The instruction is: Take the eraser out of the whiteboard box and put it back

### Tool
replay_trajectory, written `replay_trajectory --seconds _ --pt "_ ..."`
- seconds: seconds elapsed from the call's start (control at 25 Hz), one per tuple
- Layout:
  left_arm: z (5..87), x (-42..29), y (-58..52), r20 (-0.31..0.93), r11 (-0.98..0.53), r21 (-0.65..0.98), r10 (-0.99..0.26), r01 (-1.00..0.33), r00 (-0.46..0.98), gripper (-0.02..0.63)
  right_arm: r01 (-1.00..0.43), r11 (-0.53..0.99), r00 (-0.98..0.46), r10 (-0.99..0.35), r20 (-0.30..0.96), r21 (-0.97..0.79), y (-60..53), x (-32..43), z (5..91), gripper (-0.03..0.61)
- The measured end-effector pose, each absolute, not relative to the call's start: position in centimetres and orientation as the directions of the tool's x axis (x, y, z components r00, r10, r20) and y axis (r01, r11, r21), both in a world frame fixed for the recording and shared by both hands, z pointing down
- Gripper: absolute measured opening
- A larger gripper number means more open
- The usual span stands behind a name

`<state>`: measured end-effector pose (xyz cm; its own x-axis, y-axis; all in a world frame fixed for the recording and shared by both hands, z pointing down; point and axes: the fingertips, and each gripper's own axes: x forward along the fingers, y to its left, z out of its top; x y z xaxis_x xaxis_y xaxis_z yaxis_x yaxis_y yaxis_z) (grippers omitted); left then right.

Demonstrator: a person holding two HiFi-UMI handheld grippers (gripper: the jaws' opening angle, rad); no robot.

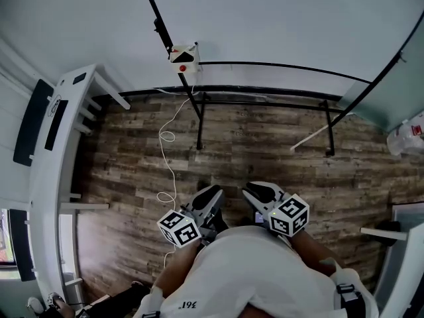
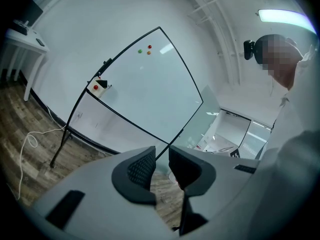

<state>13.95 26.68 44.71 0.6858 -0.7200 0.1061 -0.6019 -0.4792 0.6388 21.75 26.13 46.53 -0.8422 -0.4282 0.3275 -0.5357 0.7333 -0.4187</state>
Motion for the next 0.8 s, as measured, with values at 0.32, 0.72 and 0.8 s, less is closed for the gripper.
replay_trajectory --seconds 0.32,0.72,0.8 --pt "44.9 8.1 18.7 0.093 -0.518 0.632 -0.688 -0.576 0.720 0.081 -0.547 0.730 -0.835 -0.438 0.333 -0.411 18.8 15.8 46.9 0.087" --pt "43.9 -1.3 7.1 0.106 -0.554 0.624 -0.638 -0.551 0.763 0.081 -0.593 0.692 -0.803 -0.475 0.359 -0.411 8.2 6.5 46.0 0.087" --pt "43.7 -3.1 5.2 0.105 -0.550 0.629 -0.640 -0.549 0.761 0.081 -0.601 0.685 -0.798 -0.481 0.363 -0.411 6.4 4.8 46.0 0.087"
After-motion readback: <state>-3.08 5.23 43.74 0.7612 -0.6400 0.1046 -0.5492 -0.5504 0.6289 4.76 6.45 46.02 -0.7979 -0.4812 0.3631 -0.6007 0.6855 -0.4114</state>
